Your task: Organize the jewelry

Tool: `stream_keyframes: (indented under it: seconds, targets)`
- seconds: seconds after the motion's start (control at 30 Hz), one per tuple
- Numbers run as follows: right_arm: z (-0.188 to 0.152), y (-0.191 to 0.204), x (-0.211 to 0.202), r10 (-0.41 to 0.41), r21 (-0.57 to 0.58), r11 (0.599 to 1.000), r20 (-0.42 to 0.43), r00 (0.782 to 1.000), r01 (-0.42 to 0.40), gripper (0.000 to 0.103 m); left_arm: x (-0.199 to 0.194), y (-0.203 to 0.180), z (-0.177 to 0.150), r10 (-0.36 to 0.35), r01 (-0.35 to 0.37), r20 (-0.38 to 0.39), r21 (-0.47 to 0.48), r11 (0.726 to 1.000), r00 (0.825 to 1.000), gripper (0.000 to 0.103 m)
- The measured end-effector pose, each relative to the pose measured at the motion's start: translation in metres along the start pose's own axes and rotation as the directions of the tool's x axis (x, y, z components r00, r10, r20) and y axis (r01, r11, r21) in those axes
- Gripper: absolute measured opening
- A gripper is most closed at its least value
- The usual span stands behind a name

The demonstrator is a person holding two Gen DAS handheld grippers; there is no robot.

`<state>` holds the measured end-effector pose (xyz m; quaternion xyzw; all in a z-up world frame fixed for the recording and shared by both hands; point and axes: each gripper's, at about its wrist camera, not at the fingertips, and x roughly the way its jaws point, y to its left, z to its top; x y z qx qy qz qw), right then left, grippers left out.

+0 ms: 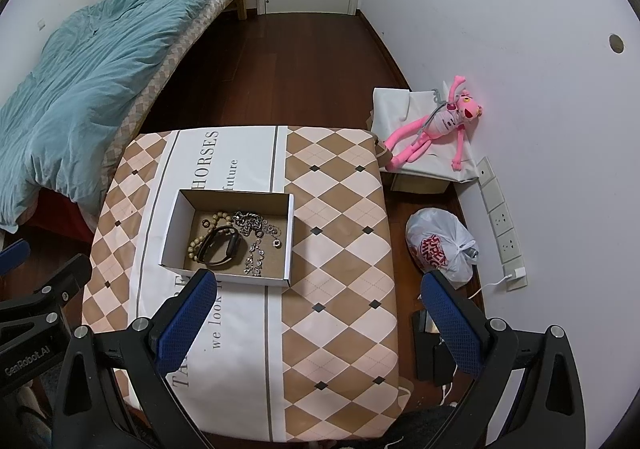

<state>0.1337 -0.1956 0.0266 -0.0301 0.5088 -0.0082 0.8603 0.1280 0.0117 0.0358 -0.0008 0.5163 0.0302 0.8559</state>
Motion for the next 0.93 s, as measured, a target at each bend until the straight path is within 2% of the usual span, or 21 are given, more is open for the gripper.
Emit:
stream_keyframes:
  seconds: [0.93]
  targets:
    - [-0.0002, -0.0003, -0.0022, 0.0, 0.0, 1.0, 0.0, 1.0, 0.0, 0.103, -0.0049, -0.0018, 0.0029, 0.023, -0.024, 0.02, 0.006, 1.0, 1.0, 0.1]
